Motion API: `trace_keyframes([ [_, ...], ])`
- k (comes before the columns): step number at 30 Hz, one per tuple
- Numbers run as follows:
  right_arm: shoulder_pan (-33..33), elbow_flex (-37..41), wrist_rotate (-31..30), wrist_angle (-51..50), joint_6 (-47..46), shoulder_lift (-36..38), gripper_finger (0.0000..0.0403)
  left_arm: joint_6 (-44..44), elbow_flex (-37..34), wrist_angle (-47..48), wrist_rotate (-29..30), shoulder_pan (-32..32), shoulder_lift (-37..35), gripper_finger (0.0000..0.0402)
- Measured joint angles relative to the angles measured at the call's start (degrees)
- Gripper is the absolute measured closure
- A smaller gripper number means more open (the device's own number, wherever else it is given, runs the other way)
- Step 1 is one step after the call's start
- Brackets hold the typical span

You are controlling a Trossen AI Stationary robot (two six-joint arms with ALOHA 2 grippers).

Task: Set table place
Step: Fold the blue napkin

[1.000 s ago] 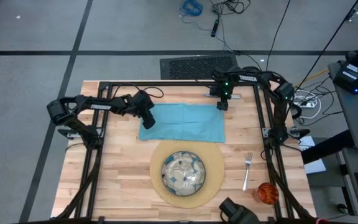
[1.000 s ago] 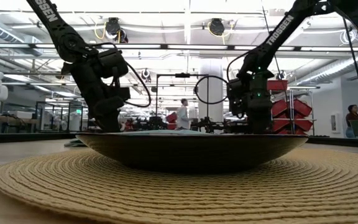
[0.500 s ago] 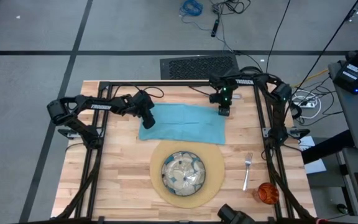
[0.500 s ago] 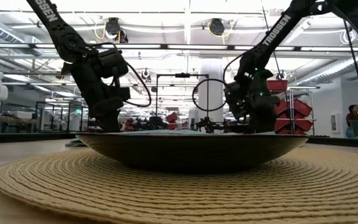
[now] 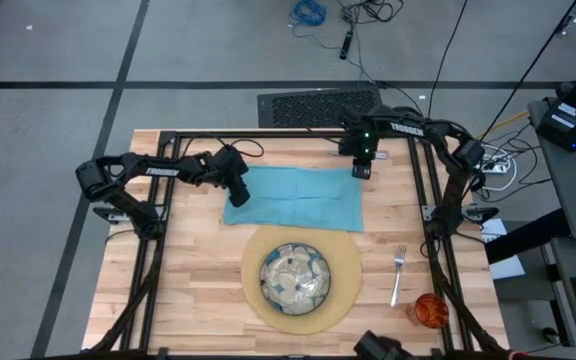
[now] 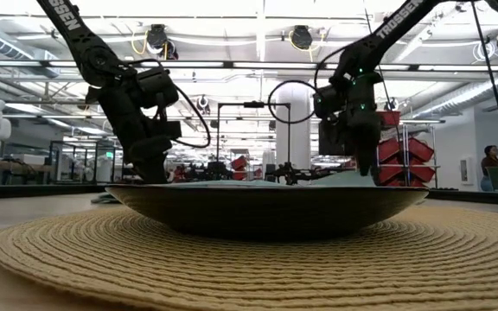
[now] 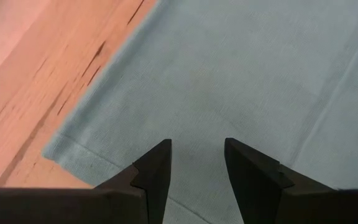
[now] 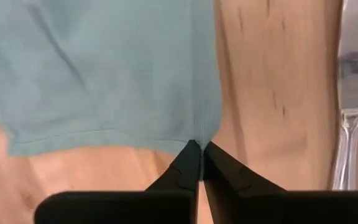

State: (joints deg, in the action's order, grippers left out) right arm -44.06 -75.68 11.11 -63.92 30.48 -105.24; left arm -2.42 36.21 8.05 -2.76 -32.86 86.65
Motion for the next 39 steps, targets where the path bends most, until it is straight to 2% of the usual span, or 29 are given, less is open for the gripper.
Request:
trace_keyframes([
  [7,1.66,-4.47,5.12,-6.30,-1.57,-0.01,0.0403,-0.96,0.00,-0.13,1.50,0.02,0.71,0.0265],
  [15,3.92,-15.56,7.61,-12.49,-4.59,-0.28,0.0403,-1.11,0.24,-4.33,1.71,0.38,6.61,0.0265],
  [19,5.22,-21.50,8.60,-15.69,-6.04,-2.29,0.0403,-0.92,0.15,-7.88,1.75,1.30,7.26,0.0265],
  [27,7.74,-31.29,8.84,-20.27,-6.79,-7.82,0.0403,-0.87,0.50,-7.22,1.68,1.38,7.32,0.0265],
  [39,7.75,-32.68,8.76,-21.25,-7.32,-9.30,0.0403,0.00,0.22,-6.69,1.66,1.40,7.32,0.0265],
])
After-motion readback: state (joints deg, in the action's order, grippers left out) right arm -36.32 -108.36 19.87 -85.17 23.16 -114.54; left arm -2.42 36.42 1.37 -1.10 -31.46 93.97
